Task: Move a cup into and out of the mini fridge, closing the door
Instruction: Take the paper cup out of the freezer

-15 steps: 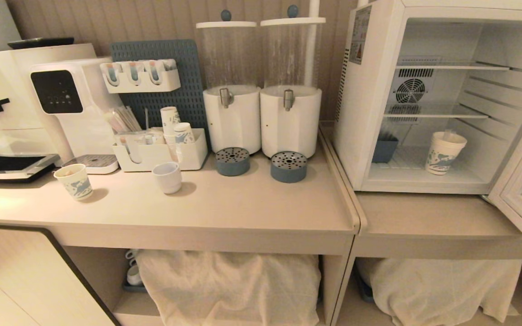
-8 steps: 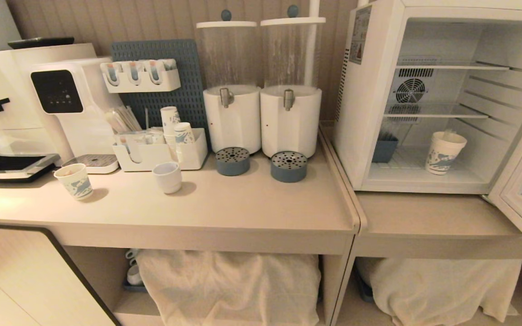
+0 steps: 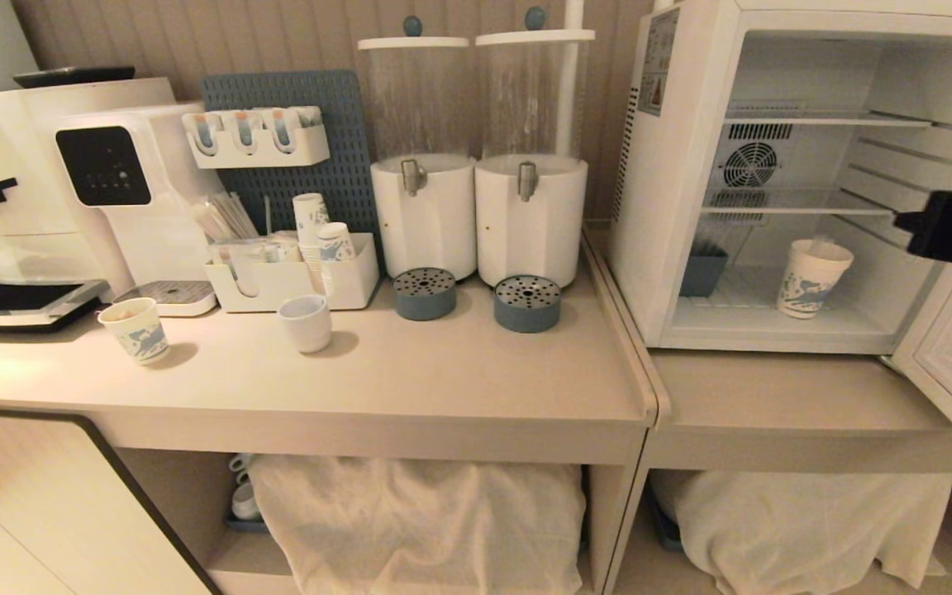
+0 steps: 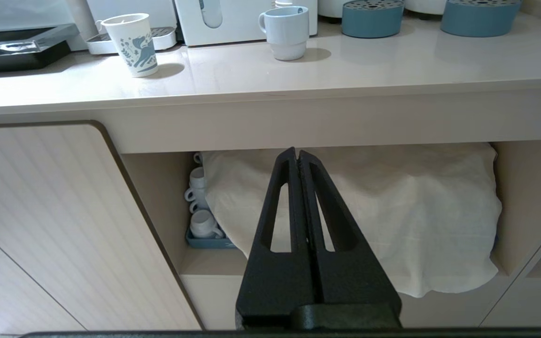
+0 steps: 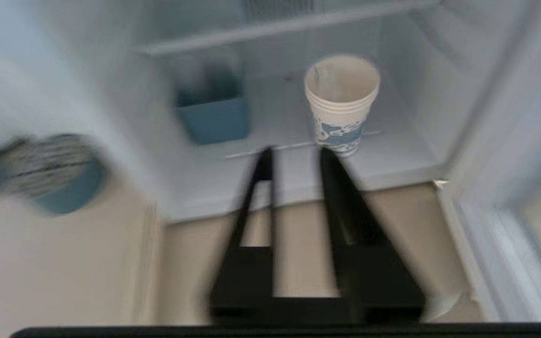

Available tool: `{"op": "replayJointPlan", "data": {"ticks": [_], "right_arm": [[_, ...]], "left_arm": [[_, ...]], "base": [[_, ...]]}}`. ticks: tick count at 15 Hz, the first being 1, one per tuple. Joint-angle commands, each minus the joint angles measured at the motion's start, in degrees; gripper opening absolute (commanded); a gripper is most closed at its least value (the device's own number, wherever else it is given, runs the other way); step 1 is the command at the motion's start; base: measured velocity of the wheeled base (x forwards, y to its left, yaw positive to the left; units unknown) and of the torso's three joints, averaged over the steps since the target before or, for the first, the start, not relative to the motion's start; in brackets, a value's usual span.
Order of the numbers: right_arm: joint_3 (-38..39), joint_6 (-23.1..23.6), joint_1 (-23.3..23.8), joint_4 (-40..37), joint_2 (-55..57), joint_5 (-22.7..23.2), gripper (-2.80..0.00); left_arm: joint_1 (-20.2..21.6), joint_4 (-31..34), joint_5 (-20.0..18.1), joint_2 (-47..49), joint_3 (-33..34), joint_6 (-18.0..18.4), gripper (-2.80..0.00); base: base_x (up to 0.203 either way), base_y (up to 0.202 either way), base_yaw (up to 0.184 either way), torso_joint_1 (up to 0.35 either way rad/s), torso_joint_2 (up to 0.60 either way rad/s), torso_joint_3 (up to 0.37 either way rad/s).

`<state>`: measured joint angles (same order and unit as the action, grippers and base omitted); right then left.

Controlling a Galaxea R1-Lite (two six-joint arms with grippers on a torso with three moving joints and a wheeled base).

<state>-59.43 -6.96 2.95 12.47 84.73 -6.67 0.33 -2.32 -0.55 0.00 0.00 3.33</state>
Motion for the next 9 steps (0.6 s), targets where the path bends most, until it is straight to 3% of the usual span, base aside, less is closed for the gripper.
{"op": "replayJointPlan", "data": {"ticks": [1, 5, 9], "right_arm": [[-0.50, 0.20, 1.20, 8.63, 15.98, -0.85, 0.00], [-0.70, 3.05, 2.48, 26.04, 28.41, -6.02, 0.00], [-5.88, 8.07, 2.57, 33.80, 37.05, -10.51, 0.00]], "left_arm": [[0.02, 0.03, -0.07, 0.00, 1.05, -0.08, -2.80], [0.02, 0.21, -0.07, 0.00, 1.05, -0.43, -2.80], [0.02, 0.21, -0.24, 0.00, 1.05, -0.08, -2.80]], "base": [[0.000, 0.000, 0.000, 0.000, 0.00, 0.000], [0.000, 0.000, 0.000, 0.000, 0.00, 0.000], [0.000, 0.000, 0.000, 0.000, 0.00, 0.000]]}}
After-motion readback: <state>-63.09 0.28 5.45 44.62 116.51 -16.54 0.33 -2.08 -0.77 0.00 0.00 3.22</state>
